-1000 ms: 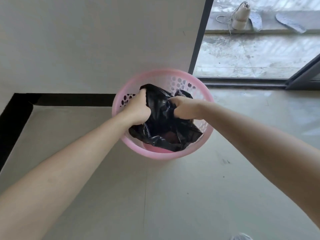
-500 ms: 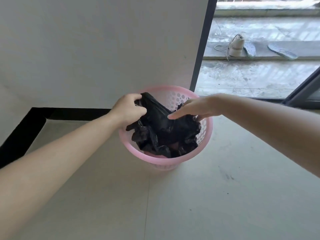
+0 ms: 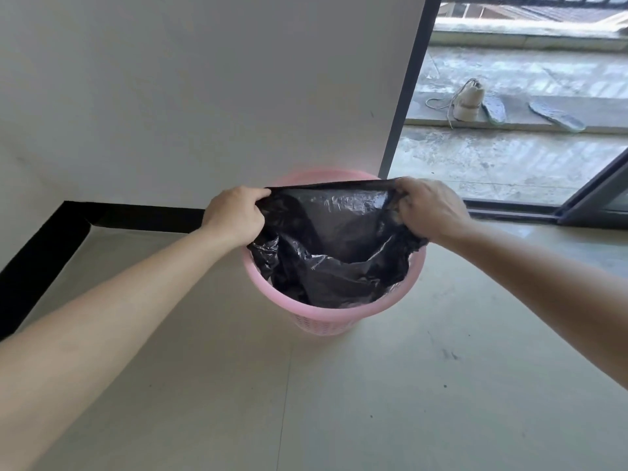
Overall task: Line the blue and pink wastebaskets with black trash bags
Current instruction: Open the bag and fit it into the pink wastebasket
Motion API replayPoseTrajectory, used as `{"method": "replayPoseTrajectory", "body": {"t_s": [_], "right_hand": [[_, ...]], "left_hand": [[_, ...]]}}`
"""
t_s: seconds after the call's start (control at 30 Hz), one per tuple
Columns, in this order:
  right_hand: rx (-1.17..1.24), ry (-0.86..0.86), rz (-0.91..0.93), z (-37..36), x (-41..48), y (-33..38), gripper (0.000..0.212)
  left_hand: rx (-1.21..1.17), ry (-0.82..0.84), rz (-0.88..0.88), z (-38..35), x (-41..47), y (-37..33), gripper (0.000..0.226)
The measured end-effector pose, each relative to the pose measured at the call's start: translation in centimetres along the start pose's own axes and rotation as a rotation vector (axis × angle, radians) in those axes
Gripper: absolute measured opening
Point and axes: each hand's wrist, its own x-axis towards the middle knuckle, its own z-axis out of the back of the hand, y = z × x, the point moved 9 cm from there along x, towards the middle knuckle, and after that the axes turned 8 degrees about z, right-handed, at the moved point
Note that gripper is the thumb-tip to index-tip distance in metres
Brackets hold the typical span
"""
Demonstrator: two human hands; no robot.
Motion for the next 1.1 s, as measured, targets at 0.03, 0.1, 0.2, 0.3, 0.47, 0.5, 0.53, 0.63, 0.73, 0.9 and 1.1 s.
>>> {"method": "replayPoseTrajectory", "body": {"t_s": [0.03, 0.1, 0.2, 0.3, 0.47, 0.5, 0.53, 0.63, 0.73, 0.9, 1.1], "right_hand": [[0.009, 0.012, -0.008, -0.2, 0.2, 0.2, 0.044], [-0.037, 0.026, -0.005, -0.4, 0.4, 0.7, 0.049], [-0.204, 0.056, 0.14, -1.2, 0.0, 2.5, 0.052], [-0.248, 0.125, 0.163, -1.9, 0.0, 2.5, 0.056], [-0.229, 0.303, 0.056, -3.1, 0.7, 2.1, 0.045], [-0.206, 0.338, 0.02, -3.4, 0.6, 2.0, 0.041], [-0.17, 0.37, -0.019, -3.7, 0.6, 1.8, 0.038], [0.035, 0.473, -0.1, -4.9, 0.4, 1.4, 0.031], [0.214, 0.575, -0.145, -5.8, 0.1, 1.0, 0.044], [0.403, 0.591, -0.223, -5.8, -0.8, 0.2, 0.05], [0.743, 0.266, -0.349, -4.9, -0.9, -1.0, 0.061]], "left_hand": [[0.01, 0.01, 0.012, -0.2, -0.1, 0.0, 0.052], [0.061, -0.05, 0.006, 0.2, -0.5, -0.3, 0.049], [0.145, -0.075, 0.026, 0.1, -1.3, 0.4, 0.044], [0.1, 0.02, 0.044, -1.0, -1.5, 1.4, 0.043], [0.134, 0.155, 0.042, -2.2, -1.2, 1.7, 0.049], [0.121, 0.177, 0.059, -2.4, -1.1, 1.9, 0.046], [0.095, 0.197, 0.081, -2.7, -1.0, 2.0, 0.044], [-0.034, 0.276, 0.133, -3.8, -1.0, 2.1, 0.041], [-0.193, 0.358, 0.189, -4.8, -1.1, 2.4, 0.037], [-0.139, 0.203, 0.258, -3.3, -0.1, 3.5, 0.048], [-0.272, 0.024, 0.423, -2.4, 0.4, 5.9, 0.034]]}}
